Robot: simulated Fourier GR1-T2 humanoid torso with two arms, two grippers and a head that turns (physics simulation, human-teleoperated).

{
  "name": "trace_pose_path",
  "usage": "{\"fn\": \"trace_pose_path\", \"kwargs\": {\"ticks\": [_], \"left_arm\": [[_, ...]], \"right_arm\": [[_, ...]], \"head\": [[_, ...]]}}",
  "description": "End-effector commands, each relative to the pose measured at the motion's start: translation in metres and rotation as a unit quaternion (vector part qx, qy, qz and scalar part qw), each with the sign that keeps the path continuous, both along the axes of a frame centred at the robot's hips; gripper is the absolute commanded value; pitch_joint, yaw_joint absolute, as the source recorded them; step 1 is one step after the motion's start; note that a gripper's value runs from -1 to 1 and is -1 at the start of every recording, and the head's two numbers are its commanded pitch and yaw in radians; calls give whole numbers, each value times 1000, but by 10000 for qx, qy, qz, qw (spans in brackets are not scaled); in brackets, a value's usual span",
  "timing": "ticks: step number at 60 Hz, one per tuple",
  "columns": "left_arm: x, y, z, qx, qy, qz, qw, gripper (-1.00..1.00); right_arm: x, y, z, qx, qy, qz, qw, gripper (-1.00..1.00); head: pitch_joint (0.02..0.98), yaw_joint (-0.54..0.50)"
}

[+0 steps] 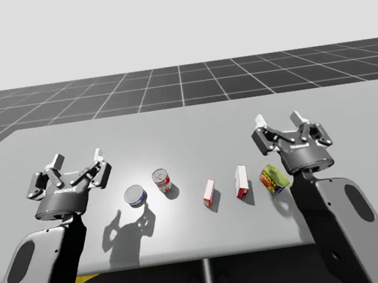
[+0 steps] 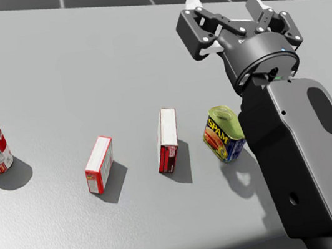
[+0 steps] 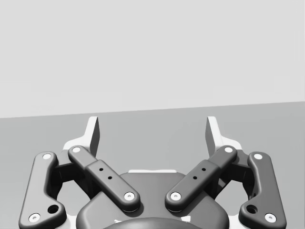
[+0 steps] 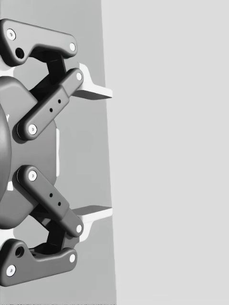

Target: Grasp the pudding box and hold it up.

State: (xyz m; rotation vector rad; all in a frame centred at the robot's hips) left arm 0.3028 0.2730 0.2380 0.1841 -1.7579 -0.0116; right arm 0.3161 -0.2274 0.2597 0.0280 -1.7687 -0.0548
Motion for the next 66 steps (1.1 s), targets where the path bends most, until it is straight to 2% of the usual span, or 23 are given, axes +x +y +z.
{"fn": "trace_pose_path", "kwargs": {"ticks": [1,5,7,15,22,28,30,36,46,51,57,66], "left_arm": [[0,1,0,-15,14,5,10000,-1000],[0,1,0,-9,20,6,10000,-1000],[0,1,0,-7,22,6,10000,-1000],[1,0,-1,14,39,-5,10000,-1000],[1,0,-1,28,48,-7,10000,-1000],[1,0,-1,30,51,-7,10000,-1000],[1,0,-1,30,51,-8,10000,-1000],[1,0,-2,35,61,-14,10000,-1000],[1,-1,-3,39,78,-10,10000,-1000],[2,-1,-3,43,83,-9,10000,-1000],[1,-1,-3,41,82,-10,10000,-1000],[2,-2,-3,51,88,-12,9999,-1000]], "right_arm": [[-23,14,10,-104,44,-46,9999,-1000],[-35,20,9,-113,107,70,9999,-1000],[-44,24,6,-191,116,137,9997,-1000],[-68,34,-3,-176,212,359,9990,-1000],[-83,39,-8,-141,283,466,9984,-1000],[-95,43,-13,-211,290,475,9982,-1000],[-100,45,-16,-191,354,511,9979,-1000],[-111,52,-26,-276,482,610,9966,-1000],[-125,62,-48,-356,789,667,9940,-1000],[-128,67,-66,-244,1016,677,9922,-1000],[-128,71,-81,-188,1184,670,9905,-1000],[-126,77,-98,-247,1376,679,9878,-1000]], "head": [[822,-276],[822,-275],[822,-276],[822,-273],[825,-268],[825,-267],[825,-267],[825,-265],[823,-261],[823,-257],[823,-255],[824,-253]]}}
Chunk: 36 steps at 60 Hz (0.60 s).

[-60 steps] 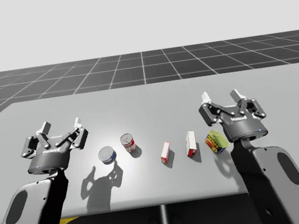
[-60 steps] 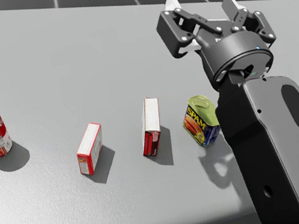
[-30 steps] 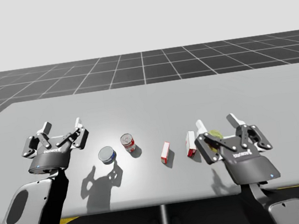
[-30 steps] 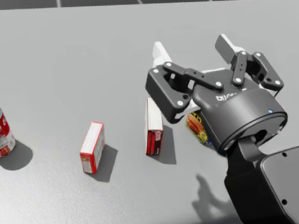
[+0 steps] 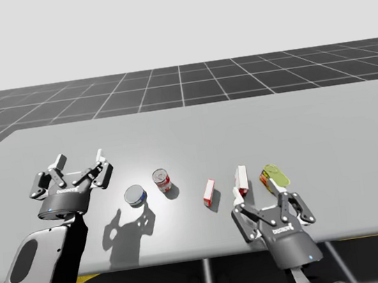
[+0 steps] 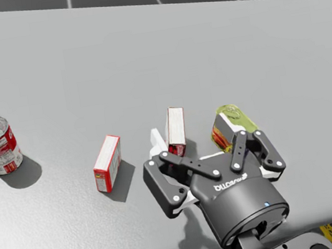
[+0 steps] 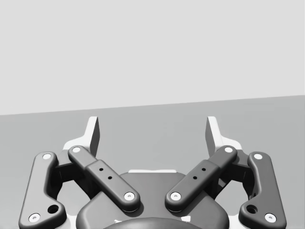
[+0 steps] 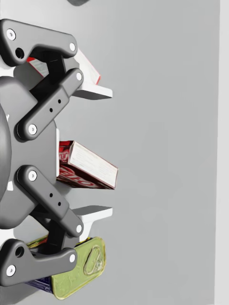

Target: Grasp the pudding box and hold it up.

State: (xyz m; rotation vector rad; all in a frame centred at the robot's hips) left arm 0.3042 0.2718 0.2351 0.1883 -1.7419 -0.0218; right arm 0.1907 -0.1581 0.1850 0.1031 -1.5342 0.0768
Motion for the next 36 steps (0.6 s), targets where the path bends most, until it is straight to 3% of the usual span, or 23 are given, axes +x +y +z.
{"fn": "trace_pose_path", "kwargs": {"ticks": [1,12,17,22,36], "left_arm": [[0,-1,-1,10,6,-4,10000,-1000],[0,-1,-1,18,13,-3,10000,-1000],[0,-1,-1,23,16,-3,10000,-1000],[0,-1,-1,29,25,1,10000,-1000],[0,-1,-1,30,39,-3,10000,-1000]], "right_arm": [[1,8,-25,-53,244,-4,9997,-1000],[16,13,-44,-157,450,-350,9983,-1000],[26,16,-53,-328,462,-584,9967,-1000],[34,16,-58,-370,578,-735,9949,-1000],[58,11,-63,-177,948,-990,9904,-1000]], "head": [[824,-253],[827,-252],[826,-250],[825,-249],[829,-246]]}}
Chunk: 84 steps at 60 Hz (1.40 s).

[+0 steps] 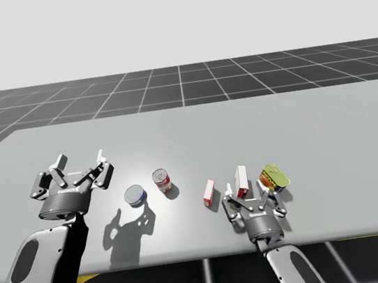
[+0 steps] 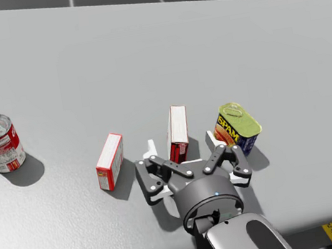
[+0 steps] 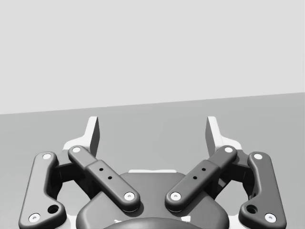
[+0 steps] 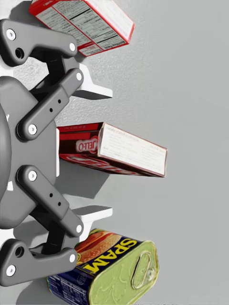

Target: Grasp the pudding box and hold it up.

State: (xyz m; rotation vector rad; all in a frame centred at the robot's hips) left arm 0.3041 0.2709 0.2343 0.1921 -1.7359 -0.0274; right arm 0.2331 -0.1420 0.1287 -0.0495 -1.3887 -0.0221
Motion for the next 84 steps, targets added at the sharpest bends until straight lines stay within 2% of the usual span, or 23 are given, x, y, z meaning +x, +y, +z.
{"fn": "trace_pose_path", "kwargs": {"ticks": [1,10,19,20,22,23,24,25,27,28,29,33,38,47,56,66,75,84], "left_arm": [[0,0,0,3,10,-3,10000,-1000],[0,0,0,10,11,-4,10000,-1000],[0,-1,-1,20,11,-6,10000,-1000],[0,-1,-1,25,12,-8,10000,-1000],[0,-1,-1,26,12,-9,10000,-1000],[0,-1,-1,28,13,-10,10000,-1000],[0,-1,-1,29,13,-10,10000,-1000],[0,-1,-1,30,13,-11,10000,-1000],[0,-1,-1,32,14,-12,10000,-1000],[0,-1,-1,32,14,-12,10000,-1000],[0,-1,-1,33,14,-12,10000,-1000],[0,-1,-1,36,15,-13,10000,-1000],[0,-1,-1,42,16,-13,10000,-1000],[0,-2,-1,50,21,-12,10000,-1000],[0,-2,-2,52,23,-17,10000,-1000],[0,-2,-2,50,24,-16,10000,-1000],[0,-2,-2,53,16,-14,10000,-1000],[0,-1,-3,80,-2,-36,10000,-1000]], "right_arm": [[18,-6,-7,114,322,-200,9992,-1000],[26,-5,-6,64,418,-179,9989,-1000],[27,-4,-8,294,893,-40,9956,-1000],[25,-4,-9,365,1083,90,9934,-1000],[24,-4,-9,363,1162,135,9925,-944],[24,-3,-10,361,1195,146,9921,-874],[23,-3,-11,386,1246,160,9913,-635],[23,-3,-11,403,1257,153,9911,-522],[22,-2,-12,355,1249,130,9914,27],[22,-2,-12,354,1256,132,9914,549],[22,-2,-12,353,1254,132,9914,768],[21,-1,-13,291,1206,97,9922,973],[21,-1,-13,254,1153,51,9930,1000],[20,-2,-13,253,1101,30,9936,1000],[18,-1,-14,225,1011,27,9946,1000],[17,-1,-13,185,830,41,9964,1000],[17,1,-8,-71,190,191,9996,1000],[17,1,6,-140,-182,269,9994,1000]], "head": [[829,-246],[827,-246],[823,-248],[821,-249],[820,-250],[819,-250],[816,-251],[815,-251],[810,-253],[805,-253],[802,-253],[771,-255],[722,-258],[576,-265],[486,-267],[456,-268],[458,-273],[461,-279]]}}
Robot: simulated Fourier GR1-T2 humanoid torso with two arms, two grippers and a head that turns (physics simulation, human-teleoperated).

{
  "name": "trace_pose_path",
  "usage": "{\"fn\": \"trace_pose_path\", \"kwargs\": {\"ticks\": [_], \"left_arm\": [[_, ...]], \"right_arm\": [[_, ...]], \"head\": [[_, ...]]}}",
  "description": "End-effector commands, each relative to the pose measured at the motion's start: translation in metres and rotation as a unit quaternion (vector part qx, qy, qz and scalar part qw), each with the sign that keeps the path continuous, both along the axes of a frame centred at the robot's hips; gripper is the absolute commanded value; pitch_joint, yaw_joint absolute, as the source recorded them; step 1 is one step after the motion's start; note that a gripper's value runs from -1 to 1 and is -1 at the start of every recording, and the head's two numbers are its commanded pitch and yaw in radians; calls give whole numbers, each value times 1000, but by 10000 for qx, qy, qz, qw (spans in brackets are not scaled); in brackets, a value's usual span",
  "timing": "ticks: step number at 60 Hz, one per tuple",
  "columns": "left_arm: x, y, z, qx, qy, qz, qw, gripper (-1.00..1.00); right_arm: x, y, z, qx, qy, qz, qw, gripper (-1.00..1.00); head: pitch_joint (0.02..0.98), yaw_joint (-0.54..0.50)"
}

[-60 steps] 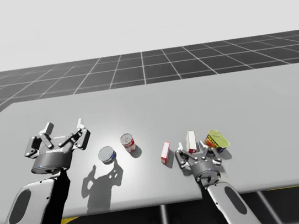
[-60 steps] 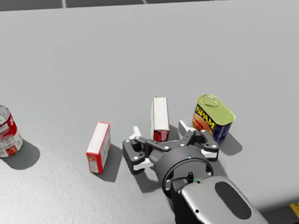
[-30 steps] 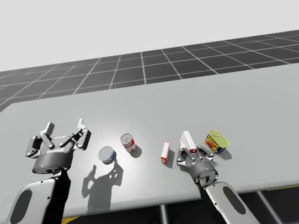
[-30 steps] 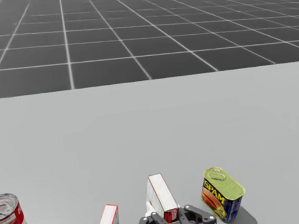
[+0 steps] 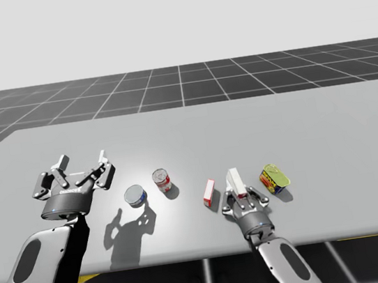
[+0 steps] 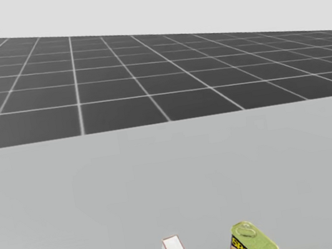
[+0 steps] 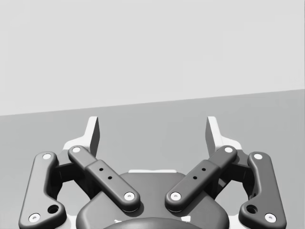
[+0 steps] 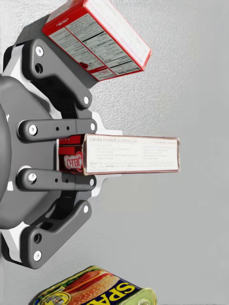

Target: Grasp the pudding box and hold it up.

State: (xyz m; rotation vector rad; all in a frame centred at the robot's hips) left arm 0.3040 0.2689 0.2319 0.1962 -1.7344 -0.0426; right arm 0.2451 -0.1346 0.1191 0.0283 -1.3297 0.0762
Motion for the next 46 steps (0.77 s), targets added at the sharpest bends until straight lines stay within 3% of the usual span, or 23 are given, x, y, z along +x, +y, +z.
{"fn": "trace_pose_path", "kwargs": {"ticks": [1,19,46], "left_arm": [[0,1,0,18,-13,-8,10000,-1000],[0,1,0,36,-39,-22,10000,-1000],[0,3,1,22,-42,5,10000,-1000]], "right_arm": [[5,-6,17,-118,-524,-299,9981,1000],[25,-14,71,-81,-1320,-399,9904,1000],[48,-32,157,-436,-2538,-490,9650,1000]], "head": [[461,-280],[464,-285],[459,-300]]}}
